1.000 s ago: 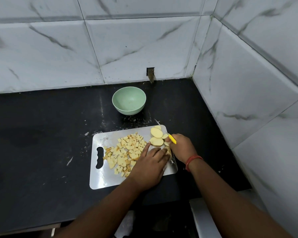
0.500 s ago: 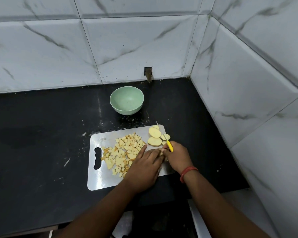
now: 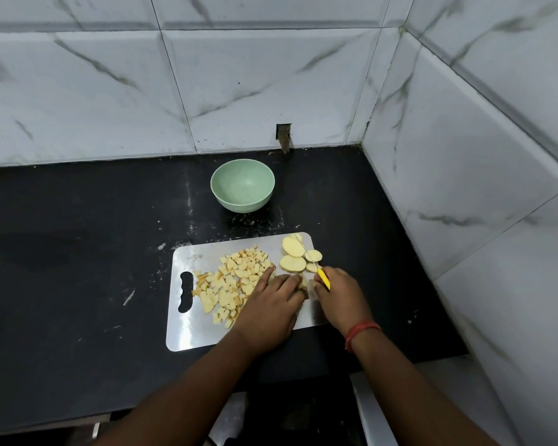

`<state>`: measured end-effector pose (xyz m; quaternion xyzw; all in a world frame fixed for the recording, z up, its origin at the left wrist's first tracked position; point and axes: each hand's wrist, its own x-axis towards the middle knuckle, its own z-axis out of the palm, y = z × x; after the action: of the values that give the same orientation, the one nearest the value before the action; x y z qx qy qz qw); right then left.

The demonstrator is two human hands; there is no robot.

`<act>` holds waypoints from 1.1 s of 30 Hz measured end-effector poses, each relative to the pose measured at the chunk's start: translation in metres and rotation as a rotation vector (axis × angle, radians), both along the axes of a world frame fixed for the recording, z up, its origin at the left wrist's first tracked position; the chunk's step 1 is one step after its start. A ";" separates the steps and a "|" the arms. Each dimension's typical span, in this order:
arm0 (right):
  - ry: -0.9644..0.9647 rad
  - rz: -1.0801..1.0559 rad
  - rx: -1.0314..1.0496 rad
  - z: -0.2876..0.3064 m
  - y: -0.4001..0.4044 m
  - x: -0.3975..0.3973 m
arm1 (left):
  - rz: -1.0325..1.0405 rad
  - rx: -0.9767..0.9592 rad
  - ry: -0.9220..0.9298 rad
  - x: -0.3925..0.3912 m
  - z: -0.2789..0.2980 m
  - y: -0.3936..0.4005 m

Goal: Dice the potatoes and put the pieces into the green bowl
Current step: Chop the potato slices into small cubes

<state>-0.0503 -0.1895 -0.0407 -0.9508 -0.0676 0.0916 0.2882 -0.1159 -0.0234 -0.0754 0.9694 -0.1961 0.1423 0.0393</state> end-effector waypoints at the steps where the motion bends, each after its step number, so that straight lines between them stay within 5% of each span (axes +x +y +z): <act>1: 0.000 -0.022 0.014 0.000 0.000 -0.001 | -0.001 0.006 -0.003 0.000 0.000 0.000; 14: 0.031 -0.154 0.258 0.023 0.006 -0.016 | 0.048 -0.109 0.041 -0.005 -0.004 0.002; 22: 0.128 0.089 -0.054 0.026 0.007 -0.058 | 0.033 -0.133 0.086 -0.008 -0.003 0.006; 33: 0.139 0.058 -0.144 0.026 0.015 -0.078 | 0.050 -0.213 0.115 0.029 0.024 0.027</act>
<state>-0.1287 -0.1747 -0.0146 -0.9581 -0.0681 0.1702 0.2203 -0.0872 0.0040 -0.0511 0.9709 -0.1533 0.1073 0.1497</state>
